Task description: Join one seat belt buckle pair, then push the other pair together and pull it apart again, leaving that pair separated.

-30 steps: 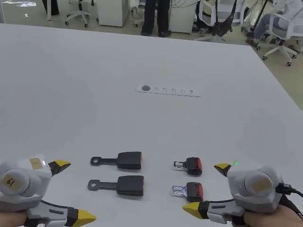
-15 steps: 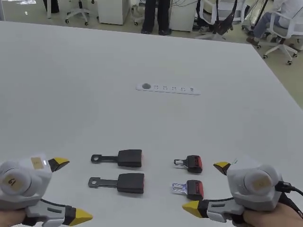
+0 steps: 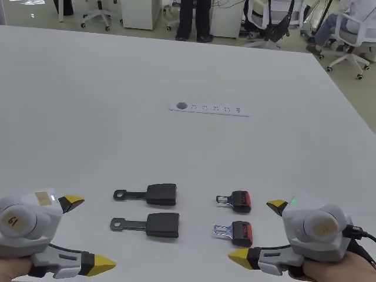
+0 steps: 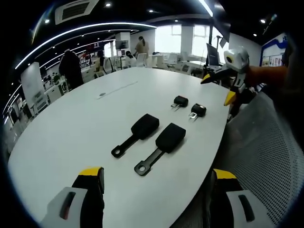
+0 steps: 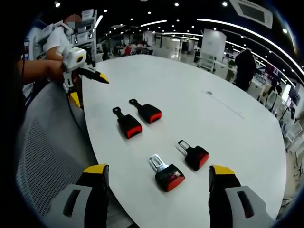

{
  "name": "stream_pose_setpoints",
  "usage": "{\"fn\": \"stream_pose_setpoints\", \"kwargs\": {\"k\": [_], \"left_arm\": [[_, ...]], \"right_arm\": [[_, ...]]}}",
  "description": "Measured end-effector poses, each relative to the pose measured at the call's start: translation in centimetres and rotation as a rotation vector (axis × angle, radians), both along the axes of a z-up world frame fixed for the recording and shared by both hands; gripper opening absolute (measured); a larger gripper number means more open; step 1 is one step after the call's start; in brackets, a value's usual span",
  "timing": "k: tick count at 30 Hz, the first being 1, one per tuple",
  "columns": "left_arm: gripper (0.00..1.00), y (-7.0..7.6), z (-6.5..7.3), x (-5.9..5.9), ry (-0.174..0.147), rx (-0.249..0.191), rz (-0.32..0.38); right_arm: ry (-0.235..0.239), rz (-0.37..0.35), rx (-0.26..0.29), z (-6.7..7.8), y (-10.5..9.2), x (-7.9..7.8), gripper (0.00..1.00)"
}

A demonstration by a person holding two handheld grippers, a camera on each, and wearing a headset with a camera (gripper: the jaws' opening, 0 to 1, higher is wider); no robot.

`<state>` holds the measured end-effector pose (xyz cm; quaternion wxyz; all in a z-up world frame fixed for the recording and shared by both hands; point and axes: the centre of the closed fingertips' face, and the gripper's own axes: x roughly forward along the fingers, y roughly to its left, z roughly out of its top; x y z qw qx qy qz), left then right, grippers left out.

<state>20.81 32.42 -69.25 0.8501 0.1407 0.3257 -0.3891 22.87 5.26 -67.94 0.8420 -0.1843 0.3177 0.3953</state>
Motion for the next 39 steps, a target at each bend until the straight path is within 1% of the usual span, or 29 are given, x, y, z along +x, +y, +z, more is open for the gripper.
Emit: {"fn": "stream_pose_setpoints", "kwargs": {"k": [2,7,11,13,16,18,20,22,29,33,39], "left_arm": [[0.93,0.0,-0.1,0.0,0.002,-0.002,-0.002],[0.91,0.2,-0.1,0.2,-0.01,0.005,-0.012],[0.91,0.2,-0.2,0.2,-0.015,0.028,-0.036],[0.89,0.3,-0.2,0.2,-0.014,0.035,-0.044],[0.88,-0.3,0.3,0.6,-0.022,0.036,-0.049],[0.87,-0.2,0.3,0.6,-0.022,0.035,-0.051],[0.87,-0.5,0.3,0.6,-0.02,0.039,-0.063],[0.87,-0.4,0.1,0.5,-0.019,0.049,-0.074],[0.85,-1.1,-0.3,1.0,-0.015,0.059,-0.101],[0.83,-1.5,-0.6,0.9,-0.008,0.056,-0.116],[0.82,-1.7,-0.6,1.3,-0.013,0.056,-0.122]], "right_arm": [[0.002,0.001,0.002,0.2,0.1,-0.1,0.87],[0.003,-0.002,-0.001,0.1,-0.1,0.1,0.85],[0.007,0.002,-0.007,0.1,-0.2,0.0,0.83],[0.008,0.004,-0.01,0.0,-0.2,0.0,0.82],[0.006,0.01,-0.012,0.0,-0.2,0.0,0.81],[0.005,0.021,-0.031,-0.3,-0.4,0.1,0.79],[0.008,0.042,-0.063,-0.8,-0.7,0.1,0.74],[0.006,0.046,-0.065,-0.9,-0.6,0.2,0.73],[0.009,0.046,-0.068,-1.3,-0.8,0.6,0.74],[0.013,0.055,-0.074,-1.5,-0.7,0.7,0.73],[0.01,0.063,-0.078,-1.5,-0.7,1.0,0.72]]}}
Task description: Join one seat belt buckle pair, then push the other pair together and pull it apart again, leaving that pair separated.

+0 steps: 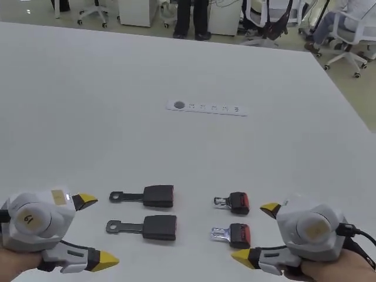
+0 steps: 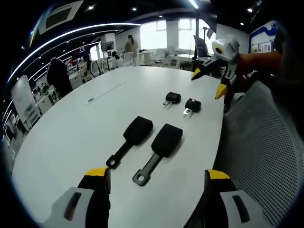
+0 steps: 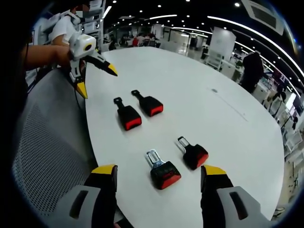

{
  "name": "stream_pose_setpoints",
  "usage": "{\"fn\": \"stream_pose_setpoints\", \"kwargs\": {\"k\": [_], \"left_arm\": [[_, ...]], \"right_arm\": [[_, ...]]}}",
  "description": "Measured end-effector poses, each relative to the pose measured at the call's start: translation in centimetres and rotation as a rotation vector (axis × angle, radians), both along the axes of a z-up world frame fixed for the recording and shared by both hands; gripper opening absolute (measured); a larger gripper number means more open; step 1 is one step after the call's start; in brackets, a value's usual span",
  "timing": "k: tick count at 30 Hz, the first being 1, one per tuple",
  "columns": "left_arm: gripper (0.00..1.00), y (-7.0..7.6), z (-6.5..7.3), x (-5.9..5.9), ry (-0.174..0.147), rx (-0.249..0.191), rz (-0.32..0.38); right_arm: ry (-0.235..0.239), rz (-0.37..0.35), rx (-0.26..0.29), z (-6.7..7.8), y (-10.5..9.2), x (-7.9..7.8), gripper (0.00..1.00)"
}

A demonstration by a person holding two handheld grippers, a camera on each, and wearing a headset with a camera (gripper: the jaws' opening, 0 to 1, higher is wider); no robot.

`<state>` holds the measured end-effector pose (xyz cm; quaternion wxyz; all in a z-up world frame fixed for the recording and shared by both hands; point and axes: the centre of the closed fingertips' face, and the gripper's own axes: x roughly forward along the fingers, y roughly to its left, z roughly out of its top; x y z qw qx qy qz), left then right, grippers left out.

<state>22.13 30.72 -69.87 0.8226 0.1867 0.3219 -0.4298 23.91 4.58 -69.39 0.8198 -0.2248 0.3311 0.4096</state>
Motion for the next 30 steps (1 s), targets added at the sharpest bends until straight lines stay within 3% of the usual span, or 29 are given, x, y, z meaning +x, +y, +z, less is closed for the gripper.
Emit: {"fn": "stream_pose_setpoints", "kwargs": {"k": [9,17,22,25,30], "left_arm": [[0.8,0.2,-0.5,0.5,-0.001,0.018,-0.01],[0.76,-1.3,-0.7,0.0,0.006,0.039,-0.055],[0.74,-1.8,-1.2,0.3,0.005,0.055,-0.081],[0.71,-2.3,-1.5,0.3,0.0,0.09,-0.112],[0.69,-2.6,-2.3,0.5,0.018,0.099,-0.13]], "right_arm": [[0.001,0.006,0.006,-0.1,0.3,0.2,0.7],[0.007,0.022,-0.006,-0.6,0.1,0.0,0.66],[0.013,0.035,-0.011,-0.8,0.2,-0.1,0.62],[0.015,0.048,-0.018,-1.0,0.3,-0.2,0.61],[0.026,0.071,-0.026,-1.3,0.5,-0.1,0.56]]}}
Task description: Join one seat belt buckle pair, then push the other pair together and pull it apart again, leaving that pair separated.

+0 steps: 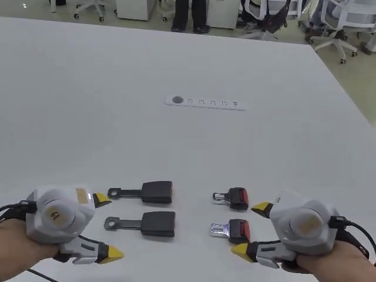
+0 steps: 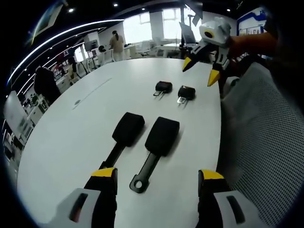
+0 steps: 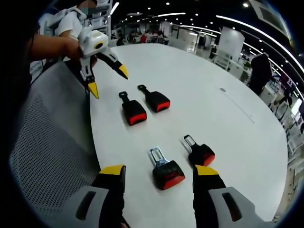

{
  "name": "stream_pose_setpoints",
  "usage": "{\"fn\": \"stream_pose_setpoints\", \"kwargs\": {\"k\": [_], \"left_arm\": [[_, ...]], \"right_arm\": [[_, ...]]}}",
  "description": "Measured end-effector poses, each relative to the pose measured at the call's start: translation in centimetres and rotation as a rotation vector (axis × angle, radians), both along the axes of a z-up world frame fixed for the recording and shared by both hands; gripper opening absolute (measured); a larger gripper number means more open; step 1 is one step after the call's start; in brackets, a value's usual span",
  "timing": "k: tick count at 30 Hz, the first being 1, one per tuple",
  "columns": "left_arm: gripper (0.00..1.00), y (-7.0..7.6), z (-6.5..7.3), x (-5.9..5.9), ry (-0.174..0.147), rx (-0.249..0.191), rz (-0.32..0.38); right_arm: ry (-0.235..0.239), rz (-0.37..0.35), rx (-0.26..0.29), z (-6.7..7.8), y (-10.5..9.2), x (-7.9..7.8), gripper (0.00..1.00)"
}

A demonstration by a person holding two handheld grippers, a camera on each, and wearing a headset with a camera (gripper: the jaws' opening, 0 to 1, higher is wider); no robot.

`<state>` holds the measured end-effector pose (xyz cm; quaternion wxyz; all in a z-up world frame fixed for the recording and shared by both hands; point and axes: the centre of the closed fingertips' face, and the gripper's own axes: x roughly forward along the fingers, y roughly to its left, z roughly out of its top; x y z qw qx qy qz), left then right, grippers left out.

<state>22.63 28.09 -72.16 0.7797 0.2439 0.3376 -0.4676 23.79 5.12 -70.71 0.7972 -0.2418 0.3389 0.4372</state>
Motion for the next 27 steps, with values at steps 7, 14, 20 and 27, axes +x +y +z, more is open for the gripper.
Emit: {"fn": "stream_pose_setpoints", "kwargs": {"k": [7,14,20,27], "left_arm": [[0.58,-1.2,-0.2,0.2,0.019,-0.004,-0.039],[0.51,-2.1,-1.3,0.8,0.018,0.033,-0.116],[0.5,-2.8,-1.6,1.8,0.011,0.061,-0.153],[0.47,-3.7,-2.1,2.4,0.019,0.082,-0.191]], "right_arm": [[0.004,0.054,-0.036,-0.6,0.2,0.1,0.54],[0.012,0.112,-0.088,-1.6,0.2,0.1,0.51],[0.029,0.164,-0.132,-2.8,0.0,0.2,0.46],[0.042,0.193,-0.158,-3.4,-0.4,0.9,0.44]]}}
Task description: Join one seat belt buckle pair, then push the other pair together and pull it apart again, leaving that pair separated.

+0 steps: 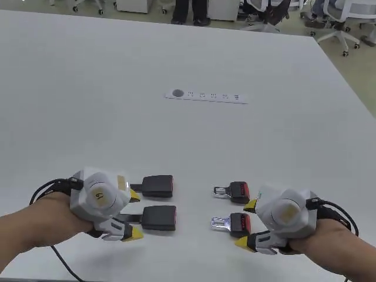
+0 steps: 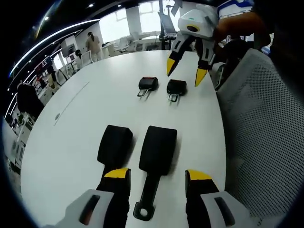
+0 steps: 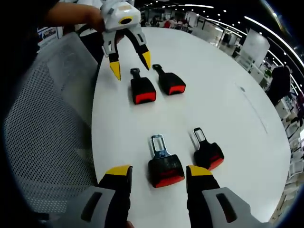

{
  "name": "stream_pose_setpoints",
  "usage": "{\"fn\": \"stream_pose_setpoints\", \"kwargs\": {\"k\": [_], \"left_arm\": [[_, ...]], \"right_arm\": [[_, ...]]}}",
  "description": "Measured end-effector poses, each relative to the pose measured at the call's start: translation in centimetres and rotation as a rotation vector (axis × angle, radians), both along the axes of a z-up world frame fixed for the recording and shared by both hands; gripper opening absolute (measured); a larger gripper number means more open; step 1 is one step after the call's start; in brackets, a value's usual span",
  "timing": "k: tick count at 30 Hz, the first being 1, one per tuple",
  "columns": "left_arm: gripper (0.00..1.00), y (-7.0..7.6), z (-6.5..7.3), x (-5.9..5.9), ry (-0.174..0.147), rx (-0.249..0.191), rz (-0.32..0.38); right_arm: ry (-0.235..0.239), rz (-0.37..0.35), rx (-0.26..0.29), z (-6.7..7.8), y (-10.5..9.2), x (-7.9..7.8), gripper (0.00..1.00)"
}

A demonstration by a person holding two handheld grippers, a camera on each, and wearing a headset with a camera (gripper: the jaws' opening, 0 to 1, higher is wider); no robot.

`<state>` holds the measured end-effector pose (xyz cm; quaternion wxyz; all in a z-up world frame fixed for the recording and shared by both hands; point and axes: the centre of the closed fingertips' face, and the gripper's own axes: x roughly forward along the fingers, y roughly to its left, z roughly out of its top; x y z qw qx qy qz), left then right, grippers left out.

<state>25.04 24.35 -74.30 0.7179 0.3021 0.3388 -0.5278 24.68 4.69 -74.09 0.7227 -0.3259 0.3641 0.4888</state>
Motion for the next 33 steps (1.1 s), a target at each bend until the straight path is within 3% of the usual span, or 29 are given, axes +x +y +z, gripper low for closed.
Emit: {"fn": "stream_pose_setpoints", "kwargs": {"k": [10,18,26,29,33], "left_arm": [[0.42,-0.1,-1.0,1.1,-0.001,0.036,-0.049],[0.38,-1.1,-1.2,0.4,0.008,0.068,-0.122],[0.36,-1.2,-2.2,0.6,0.022,0.089,-0.161],[0.36,-1.2,-2.6,0.8,0.007,0.119,-0.187],[0.35,-1.3,-3.0,1.0,0.021,0.114,-0.185]], "right_arm": [[0.039,0.03,-0.02,-1.4,0.0,0.7,0.42],[0.066,0.065,-0.057,-1.7,-0.2,0.5,0.41],[0.093,0.094,-0.088,-2.5,-0.4,0.5,0.36],[0.101,0.098,-0.09,-2.8,-0.5,0.8,0.34],[0.109,0.107,-0.103,-3.1,-0.6,0.6,0.33]]}}
